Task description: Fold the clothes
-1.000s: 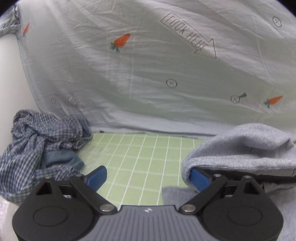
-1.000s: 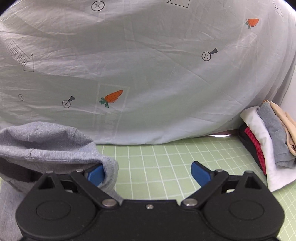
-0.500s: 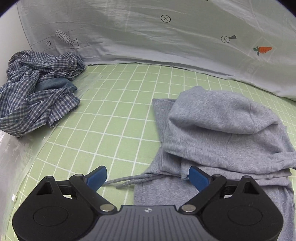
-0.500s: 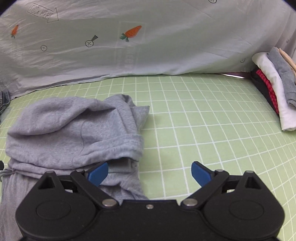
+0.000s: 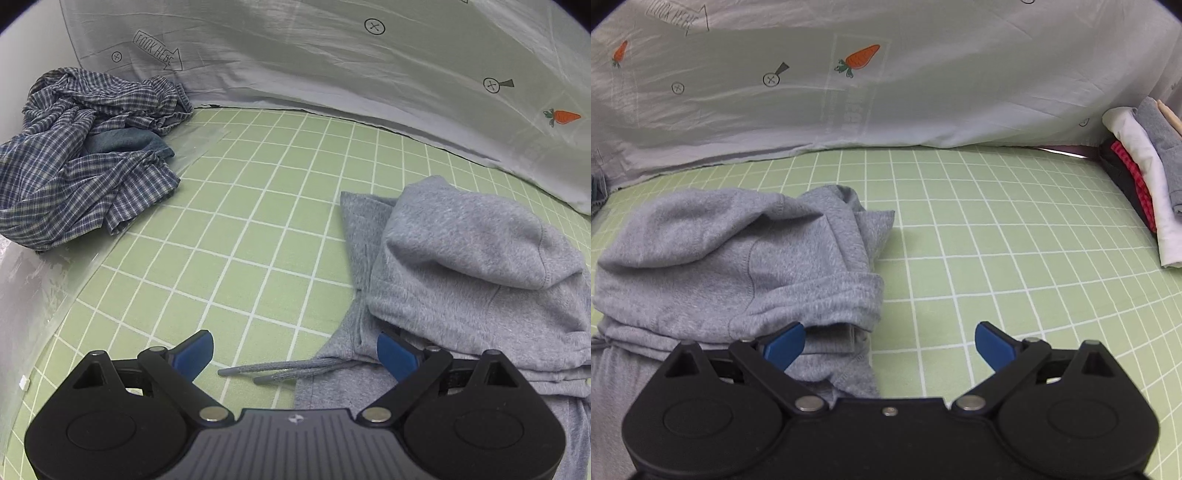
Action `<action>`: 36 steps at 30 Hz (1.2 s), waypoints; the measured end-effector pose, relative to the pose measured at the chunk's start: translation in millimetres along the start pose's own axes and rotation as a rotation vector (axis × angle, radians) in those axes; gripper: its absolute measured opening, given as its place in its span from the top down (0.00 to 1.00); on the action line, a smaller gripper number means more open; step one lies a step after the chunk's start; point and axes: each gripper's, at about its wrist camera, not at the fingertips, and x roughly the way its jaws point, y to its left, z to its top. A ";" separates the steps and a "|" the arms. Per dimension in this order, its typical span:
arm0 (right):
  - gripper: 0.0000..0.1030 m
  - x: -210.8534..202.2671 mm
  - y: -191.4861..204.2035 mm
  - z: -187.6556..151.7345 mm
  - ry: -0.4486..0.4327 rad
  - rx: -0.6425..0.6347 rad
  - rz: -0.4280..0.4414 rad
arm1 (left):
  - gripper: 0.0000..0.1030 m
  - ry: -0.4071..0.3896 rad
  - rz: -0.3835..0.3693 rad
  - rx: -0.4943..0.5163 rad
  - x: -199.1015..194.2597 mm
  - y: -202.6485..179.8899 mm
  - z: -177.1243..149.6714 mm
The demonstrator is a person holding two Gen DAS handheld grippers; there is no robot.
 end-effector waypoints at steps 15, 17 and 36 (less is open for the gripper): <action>0.03 -63.0 -17.1 -113.5 0.190 0.079 0.047 | 0.08 0.163 -0.037 0.019 -40.8 62.9 -115.0; 0.03 -70.3 -18.8 -128.4 0.212 0.085 0.045 | 0.08 0.191 -0.042 0.034 -43.0 64.4 -131.7; 0.00 -100.7 -5.2 -188.4 0.291 -0.013 0.065 | 0.09 0.198 -0.148 0.079 -59.6 62.9 -201.1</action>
